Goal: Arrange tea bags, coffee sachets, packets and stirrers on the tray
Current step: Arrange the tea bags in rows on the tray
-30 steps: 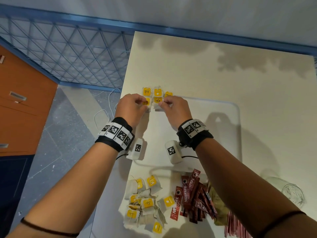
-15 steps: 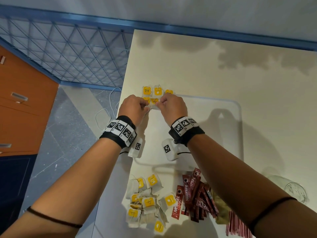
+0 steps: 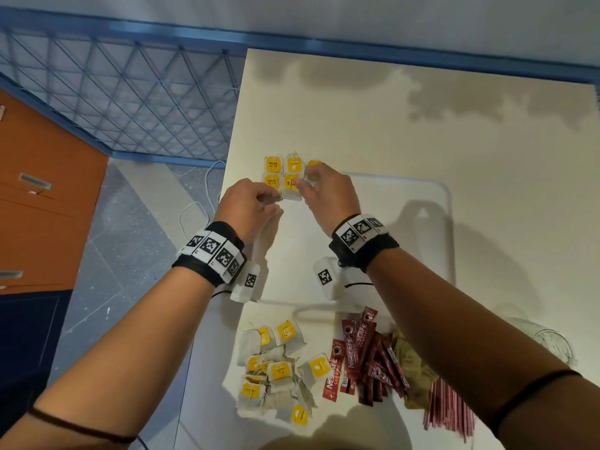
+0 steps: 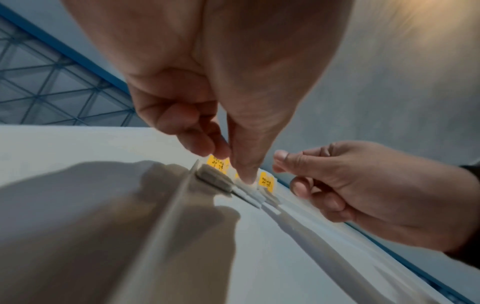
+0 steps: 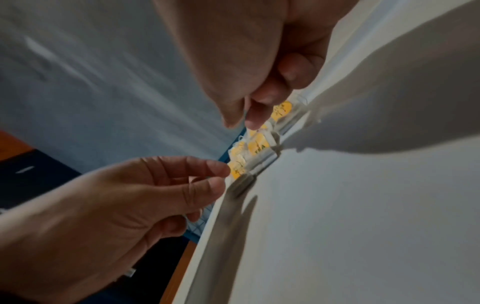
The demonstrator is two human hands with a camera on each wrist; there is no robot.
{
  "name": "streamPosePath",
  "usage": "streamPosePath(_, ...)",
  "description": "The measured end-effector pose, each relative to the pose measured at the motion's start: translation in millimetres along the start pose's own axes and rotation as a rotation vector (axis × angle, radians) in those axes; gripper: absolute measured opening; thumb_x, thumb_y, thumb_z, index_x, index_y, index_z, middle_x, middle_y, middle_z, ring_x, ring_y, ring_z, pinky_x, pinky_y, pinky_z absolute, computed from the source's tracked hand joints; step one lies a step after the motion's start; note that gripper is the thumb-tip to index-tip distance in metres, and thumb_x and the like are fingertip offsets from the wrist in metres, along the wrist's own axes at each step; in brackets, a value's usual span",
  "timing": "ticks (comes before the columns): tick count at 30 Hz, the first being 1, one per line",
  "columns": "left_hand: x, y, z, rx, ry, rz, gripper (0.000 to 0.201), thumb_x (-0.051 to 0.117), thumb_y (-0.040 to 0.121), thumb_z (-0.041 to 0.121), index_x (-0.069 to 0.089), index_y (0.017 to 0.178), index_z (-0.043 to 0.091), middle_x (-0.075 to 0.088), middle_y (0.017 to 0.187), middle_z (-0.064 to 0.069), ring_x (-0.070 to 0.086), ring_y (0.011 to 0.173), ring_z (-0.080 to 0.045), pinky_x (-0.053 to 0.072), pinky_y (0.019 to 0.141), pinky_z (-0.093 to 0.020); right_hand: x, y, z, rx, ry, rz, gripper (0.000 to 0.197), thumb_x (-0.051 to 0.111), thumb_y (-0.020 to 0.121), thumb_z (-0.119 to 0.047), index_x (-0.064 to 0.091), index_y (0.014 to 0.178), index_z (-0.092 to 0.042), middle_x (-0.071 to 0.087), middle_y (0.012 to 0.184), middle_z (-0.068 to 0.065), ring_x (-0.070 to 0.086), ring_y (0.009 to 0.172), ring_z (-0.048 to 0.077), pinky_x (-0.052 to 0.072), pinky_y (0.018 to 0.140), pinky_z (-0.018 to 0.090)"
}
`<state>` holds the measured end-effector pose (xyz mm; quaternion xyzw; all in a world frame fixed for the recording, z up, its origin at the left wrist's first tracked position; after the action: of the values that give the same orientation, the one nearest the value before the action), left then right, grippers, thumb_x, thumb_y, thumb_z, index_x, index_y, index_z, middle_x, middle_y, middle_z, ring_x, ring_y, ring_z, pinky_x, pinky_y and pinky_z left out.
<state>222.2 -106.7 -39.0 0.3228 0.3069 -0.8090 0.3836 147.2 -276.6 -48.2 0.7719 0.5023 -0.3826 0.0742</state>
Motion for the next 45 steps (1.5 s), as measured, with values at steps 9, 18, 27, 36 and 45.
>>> streamPosePath(9, 2, -100, 0, 0.226, -0.033, -0.356, 0.023, 0.072, 0.091, 0.035, 0.074, 0.114, 0.036, 0.065, 0.093, 0.013, 0.06, 0.08, 0.001, 0.051, 0.077, -0.022, -25, -95, 15, -0.168, 0.005, -0.308, 0.024, 0.061, 0.1, -0.041, 0.072, 0.116, -0.027, 0.076, 0.085, -0.007, 0.071, 0.081, 0.013, 0.058, 0.084, 0.043)
streamPosePath(18, 40, -192, -3, 0.212, 0.218, -0.567, 0.068, 0.056, 0.077, 0.082, 0.059, 0.129, 0.037, 0.053, 0.109, 0.017, 0.054, 0.098, -0.006, 0.048, 0.085, -0.029, -8, -197, 53, -0.286, -0.364, -0.635, 0.035, 0.058, 0.102, -0.046, 0.067, 0.131, -0.029, 0.067, 0.124, -0.008, 0.062, 0.114, 0.016, 0.047, 0.092, 0.033)
streamPosePath(27, 64, -229, -7, 0.302, 0.429, -0.619, 0.11, 0.071, 0.045, 0.087, 0.044, 0.138, 0.034, 0.027, 0.147, 0.001, 0.034, 0.13, -0.022, 0.045, 0.104, -0.041, 7, -236, 73, -0.422, -0.646, -0.713, 0.052, 0.063, 0.097, -0.049, 0.055, 0.142, -0.026, 0.054, 0.133, -0.003, 0.067, 0.097, 0.027, 0.052, 0.077, 0.038)
streamPosePath(36, 71, -241, -11, 0.31, 0.449, -0.492, 0.076, 0.08, 0.074, 0.05, 0.05, 0.141, 0.027, 0.046, 0.131, -0.007, 0.047, 0.117, -0.029, 0.049, 0.091, -0.04, 10, -240, 74, -0.46, -0.691, -0.675, 0.028, 0.058, 0.102, -0.034, 0.066, 0.123, -0.018, 0.059, 0.115, 0.002, 0.067, 0.086, 0.032, 0.046, 0.064, 0.037)
streamPosePath(45, 82, -235, -11, 0.275, 0.262, -0.429, 0.036, 0.067, 0.092, 0.025, 0.065, 0.128, 0.023, 0.056, 0.117, -0.003, 0.056, 0.105, -0.025, 0.05, 0.085, -0.036, 5, -244, 70, -0.417, -0.584, -0.645, 0.028, 0.048, 0.106, -0.034, 0.07, 0.115, -0.02, 0.064, 0.109, -0.001, 0.065, 0.091, 0.026, 0.048, 0.071, 0.035)
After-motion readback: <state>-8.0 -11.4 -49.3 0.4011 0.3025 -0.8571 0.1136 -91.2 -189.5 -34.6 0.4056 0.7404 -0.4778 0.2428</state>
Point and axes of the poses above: each hand's wrist, its own y-axis towards the middle knuckle, its own x-axis out of the palm, z = x × y, the point moved 2 cm from there along y, towards the middle knuckle
